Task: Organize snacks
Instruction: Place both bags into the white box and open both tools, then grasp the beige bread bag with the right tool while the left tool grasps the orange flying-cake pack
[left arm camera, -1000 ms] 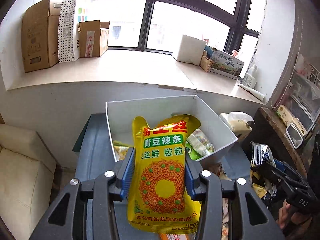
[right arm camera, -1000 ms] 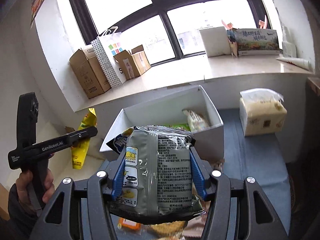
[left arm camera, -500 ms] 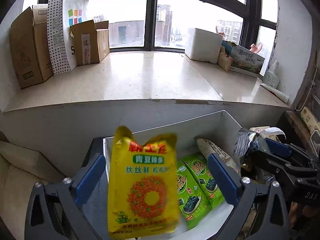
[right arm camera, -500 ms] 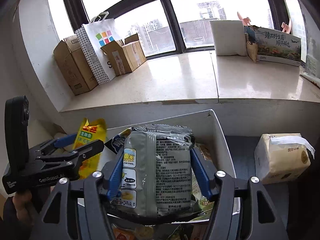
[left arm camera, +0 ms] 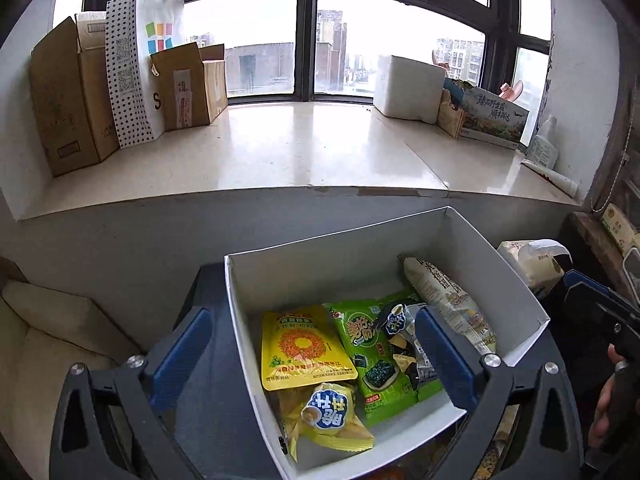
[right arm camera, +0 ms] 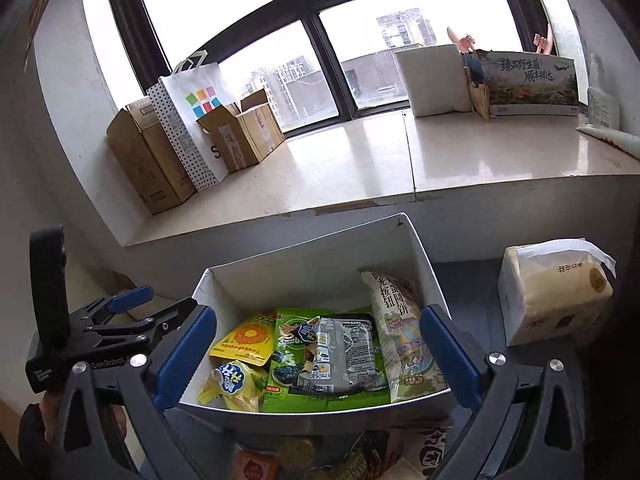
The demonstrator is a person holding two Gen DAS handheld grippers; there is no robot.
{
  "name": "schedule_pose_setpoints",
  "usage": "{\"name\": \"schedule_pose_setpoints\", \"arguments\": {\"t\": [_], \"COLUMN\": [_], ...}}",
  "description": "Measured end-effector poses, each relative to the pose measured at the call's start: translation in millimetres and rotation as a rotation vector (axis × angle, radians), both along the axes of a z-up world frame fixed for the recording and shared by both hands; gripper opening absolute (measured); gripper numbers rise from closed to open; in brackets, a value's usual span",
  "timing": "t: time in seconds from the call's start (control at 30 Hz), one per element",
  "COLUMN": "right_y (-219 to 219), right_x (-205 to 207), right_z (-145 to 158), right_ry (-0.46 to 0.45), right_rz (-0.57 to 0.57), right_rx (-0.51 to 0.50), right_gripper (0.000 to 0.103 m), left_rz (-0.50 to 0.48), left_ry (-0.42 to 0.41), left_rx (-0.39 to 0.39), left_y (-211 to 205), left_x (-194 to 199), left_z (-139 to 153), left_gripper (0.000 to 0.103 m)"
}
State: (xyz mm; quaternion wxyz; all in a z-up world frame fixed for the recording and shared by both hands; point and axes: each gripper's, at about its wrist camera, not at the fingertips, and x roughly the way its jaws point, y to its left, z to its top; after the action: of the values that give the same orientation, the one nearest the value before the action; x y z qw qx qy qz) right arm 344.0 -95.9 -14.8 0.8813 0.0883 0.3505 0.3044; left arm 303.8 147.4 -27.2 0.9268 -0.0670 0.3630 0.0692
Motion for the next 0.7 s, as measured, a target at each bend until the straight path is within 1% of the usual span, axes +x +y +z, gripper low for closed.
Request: {"name": "schedule_pose_setpoints", "arguments": {"t": [0.07,0.2,0.3,0.4,0.5,0.57,0.63,0.7], "right_y": [-10,-32,-53,-70,-83,-88,-89,-87], "right_x": [-15,-54,-87,-116,-145,-164,-178,-182], "right_z": [5,14,12,-2,-19,-33,-49,-65], "right_ry": [-0.002,-0.036,-0.055,-0.020,-0.025,-0.052,-0.080,-0.061], "right_rz": [0.013,0.031,0.054,0.071,0.059,0.055,0.061,0.071], "right_rx": [0.021,0.013,0.004,-0.039,-0.061,-0.090,-0.137,-0.183], "right_gripper": [0.103,0.103,0.103,0.103,0.103,0.103,0.103,0.103], "left_rz": [-0.024,-0.054,-0.093,-0.105,-0.113,-0.102,-0.114,-0.120], "left_ry": [-0.030,-0.075,-0.090,-0.106,-0.097,-0.077,-0.042,-0.015], "left_rx": [-0.026,-0.010,-0.020,-0.055,-0.089,-0.076,-0.075,-0.076], "left_y": [-5,-24,-38,-49,-59,-67,-74,-76], "left_x": [-19,-70,-111,-152,-185,-202,-214,-222], "left_z": [9,22,22,15,0,-11,-22,-32], "left_gripper": [0.103,0.103,0.103,0.103,0.103,0.103,0.103,0.103]}}
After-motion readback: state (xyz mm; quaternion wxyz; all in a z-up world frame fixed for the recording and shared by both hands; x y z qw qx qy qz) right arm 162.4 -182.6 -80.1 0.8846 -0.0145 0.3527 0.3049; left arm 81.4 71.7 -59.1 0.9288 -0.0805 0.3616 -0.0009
